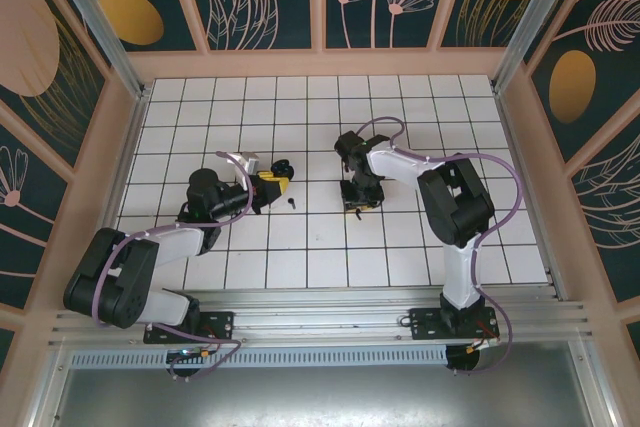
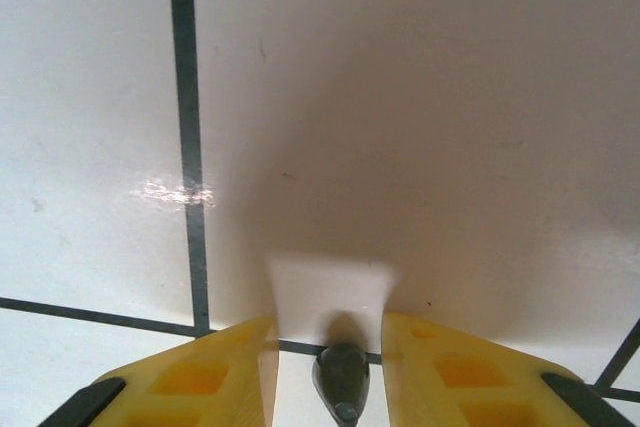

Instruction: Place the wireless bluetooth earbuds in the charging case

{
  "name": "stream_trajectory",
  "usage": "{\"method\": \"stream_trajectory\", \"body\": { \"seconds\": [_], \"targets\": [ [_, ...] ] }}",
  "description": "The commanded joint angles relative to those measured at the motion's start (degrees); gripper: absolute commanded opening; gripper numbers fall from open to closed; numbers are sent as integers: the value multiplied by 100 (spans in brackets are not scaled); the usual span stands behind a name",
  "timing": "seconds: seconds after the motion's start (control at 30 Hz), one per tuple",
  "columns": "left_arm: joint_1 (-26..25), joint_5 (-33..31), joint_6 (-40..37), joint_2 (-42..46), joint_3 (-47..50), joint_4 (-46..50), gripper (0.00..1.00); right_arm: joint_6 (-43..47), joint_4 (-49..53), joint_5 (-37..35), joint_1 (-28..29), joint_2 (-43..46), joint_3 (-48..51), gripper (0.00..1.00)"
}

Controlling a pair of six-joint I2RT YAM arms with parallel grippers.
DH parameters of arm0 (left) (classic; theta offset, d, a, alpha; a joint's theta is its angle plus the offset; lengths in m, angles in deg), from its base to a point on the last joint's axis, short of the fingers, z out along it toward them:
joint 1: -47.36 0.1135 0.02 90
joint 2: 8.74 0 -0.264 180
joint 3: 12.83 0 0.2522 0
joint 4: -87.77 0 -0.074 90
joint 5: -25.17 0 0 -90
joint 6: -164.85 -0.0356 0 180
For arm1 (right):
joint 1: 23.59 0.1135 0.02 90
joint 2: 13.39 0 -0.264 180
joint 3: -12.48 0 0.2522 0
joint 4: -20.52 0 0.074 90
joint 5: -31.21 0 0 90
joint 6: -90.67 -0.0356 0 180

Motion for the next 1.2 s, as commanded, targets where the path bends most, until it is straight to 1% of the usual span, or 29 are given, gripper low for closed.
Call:
{"method": "stream_trajectory", "body": {
  "seconds": [0.0, 0.17, 0.4, 0.57, 0.83, 1.17],
  "targets": [
    [30, 98, -48, -47, -134, -84, 14, -90, 247, 83, -41, 268, -194, 35],
    [31, 85, -133, -11, -147, 34, 14, -108, 261, 293, -109, 465, -106, 37],
    [31, 48, -221, 50, -179, 195, 14, 6, 395, 491, -218, 619, 27, 38],
    [31, 55, -248, 57, -199, 248, 14, 68, 506, 575, -262, 605, 9, 39],
    [27, 15, -273, 137, -150, 267, 14, 93, 402, 709, -244, 420, -47, 39],
    [31, 20, -254, 118, -156, 258, 14, 146, 586, 366, -244, 148, 37, 38]
  ]
}}
